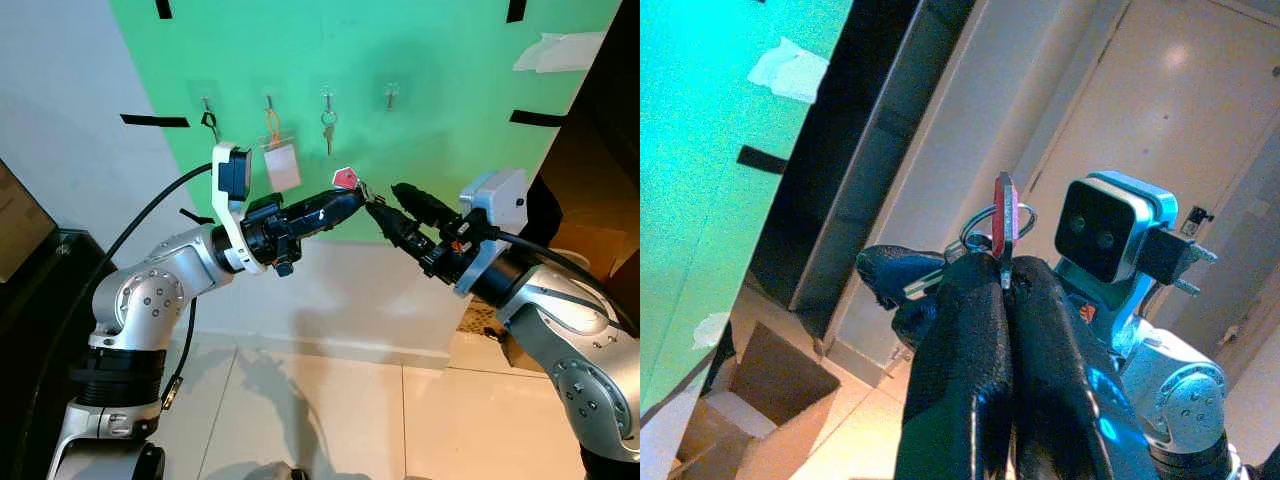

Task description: Hang keys on a hook

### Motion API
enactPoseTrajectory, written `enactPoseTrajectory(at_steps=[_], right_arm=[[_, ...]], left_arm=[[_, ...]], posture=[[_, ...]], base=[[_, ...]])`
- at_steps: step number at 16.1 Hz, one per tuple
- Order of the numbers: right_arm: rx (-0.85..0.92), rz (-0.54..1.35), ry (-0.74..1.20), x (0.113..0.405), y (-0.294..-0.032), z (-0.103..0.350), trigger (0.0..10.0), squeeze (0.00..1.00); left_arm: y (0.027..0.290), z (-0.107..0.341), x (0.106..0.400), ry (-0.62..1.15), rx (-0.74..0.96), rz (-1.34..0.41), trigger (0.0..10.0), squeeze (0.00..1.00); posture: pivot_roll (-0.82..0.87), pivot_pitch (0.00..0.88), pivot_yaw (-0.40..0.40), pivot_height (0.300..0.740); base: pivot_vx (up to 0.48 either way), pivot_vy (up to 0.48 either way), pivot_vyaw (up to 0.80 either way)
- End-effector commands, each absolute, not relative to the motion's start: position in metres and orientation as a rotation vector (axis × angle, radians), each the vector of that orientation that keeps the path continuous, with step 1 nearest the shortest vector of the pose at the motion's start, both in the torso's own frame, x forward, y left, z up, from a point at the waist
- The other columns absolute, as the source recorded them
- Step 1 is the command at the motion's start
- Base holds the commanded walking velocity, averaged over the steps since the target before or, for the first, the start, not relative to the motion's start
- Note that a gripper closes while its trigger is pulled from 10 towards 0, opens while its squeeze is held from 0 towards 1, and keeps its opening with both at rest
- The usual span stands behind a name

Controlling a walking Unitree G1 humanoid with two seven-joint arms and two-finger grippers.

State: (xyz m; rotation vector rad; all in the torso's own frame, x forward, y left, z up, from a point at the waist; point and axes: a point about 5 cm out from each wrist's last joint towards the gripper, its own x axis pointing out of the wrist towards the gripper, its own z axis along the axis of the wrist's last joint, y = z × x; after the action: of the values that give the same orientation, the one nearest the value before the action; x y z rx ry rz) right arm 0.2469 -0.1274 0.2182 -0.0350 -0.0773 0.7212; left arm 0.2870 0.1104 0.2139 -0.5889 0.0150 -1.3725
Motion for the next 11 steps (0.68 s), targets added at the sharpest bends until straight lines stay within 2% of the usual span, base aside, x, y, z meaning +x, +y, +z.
enactPoseTrajectory(at_steps=[1, 7, 11], right_arm=[[-0.043, 0.738, -0.094, 0.247, -0.126, 0.222, 0.0, 0.00], [-0.038, 0.744, -0.097, 0.247, -0.124, 0.222, 0.0, 0.00], [-0.039, 0.754, -0.092, 0.245, -0.126, 0.222, 0.0, 0.00]], left_arm=[[0.111, 0.216, 0.284, 0.006, -0.553, -1.377, 10.0, 0.00], [0.114, 0.216, 0.286, 0.002, -0.534, -1.363, 10.0, 0.00], [0.118, 0.214, 0.294, -0.013, -0.500, -1.289, 10.0, 0.00]], posture=[[-0.17, 0.000, 0.071, 0.740], [-0.17, 0.000, 0.073, 0.740], [-0.17, 0.000, 0.070, 0.740]], base=[[0.000, 0.000, 0.00], [0.000, 0.000, 0.00], [0.000, 0.000, 0.00]])
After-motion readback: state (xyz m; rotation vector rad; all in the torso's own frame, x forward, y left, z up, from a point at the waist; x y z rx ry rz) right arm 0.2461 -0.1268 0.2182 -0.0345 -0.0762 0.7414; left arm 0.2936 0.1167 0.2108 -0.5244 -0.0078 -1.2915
